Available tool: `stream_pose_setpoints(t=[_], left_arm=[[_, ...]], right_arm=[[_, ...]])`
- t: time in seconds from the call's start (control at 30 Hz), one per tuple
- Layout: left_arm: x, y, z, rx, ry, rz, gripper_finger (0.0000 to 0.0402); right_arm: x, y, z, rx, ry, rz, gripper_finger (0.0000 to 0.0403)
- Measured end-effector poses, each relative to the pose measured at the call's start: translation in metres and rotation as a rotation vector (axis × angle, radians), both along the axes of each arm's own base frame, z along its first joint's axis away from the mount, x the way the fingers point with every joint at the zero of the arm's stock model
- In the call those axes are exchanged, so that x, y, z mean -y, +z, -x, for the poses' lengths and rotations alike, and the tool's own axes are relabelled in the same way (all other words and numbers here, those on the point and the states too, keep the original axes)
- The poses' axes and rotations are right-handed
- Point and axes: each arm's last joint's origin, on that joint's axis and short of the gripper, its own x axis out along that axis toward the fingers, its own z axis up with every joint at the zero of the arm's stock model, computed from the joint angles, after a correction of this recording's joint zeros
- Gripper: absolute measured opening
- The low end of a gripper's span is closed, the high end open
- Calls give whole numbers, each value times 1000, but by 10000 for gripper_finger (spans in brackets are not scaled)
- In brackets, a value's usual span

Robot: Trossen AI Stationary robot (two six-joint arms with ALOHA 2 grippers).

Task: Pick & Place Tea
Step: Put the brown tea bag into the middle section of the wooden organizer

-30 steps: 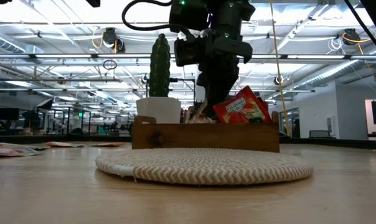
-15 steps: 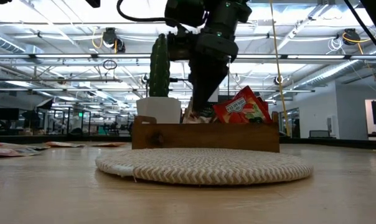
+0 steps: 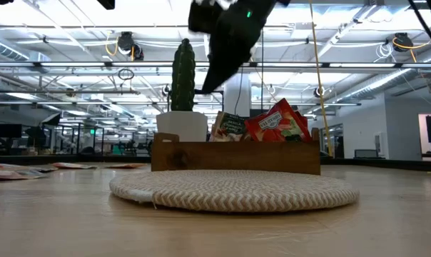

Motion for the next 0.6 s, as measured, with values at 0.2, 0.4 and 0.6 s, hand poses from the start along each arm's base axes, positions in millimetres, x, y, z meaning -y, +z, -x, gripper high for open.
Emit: stream_pose_setpoints(t=[0.2,0.4,0.6], left_arm=[[0,0,0,-4,0,-2,31],[0,0,0,-3,1,-8,31],[0,0,0,-3,2,0,31]], right_arm=[[-24,13,13,-16,76,6,10],[-43,-30,13,-86,126,16,1],[-39,-51,15,-74,61,85,0]])
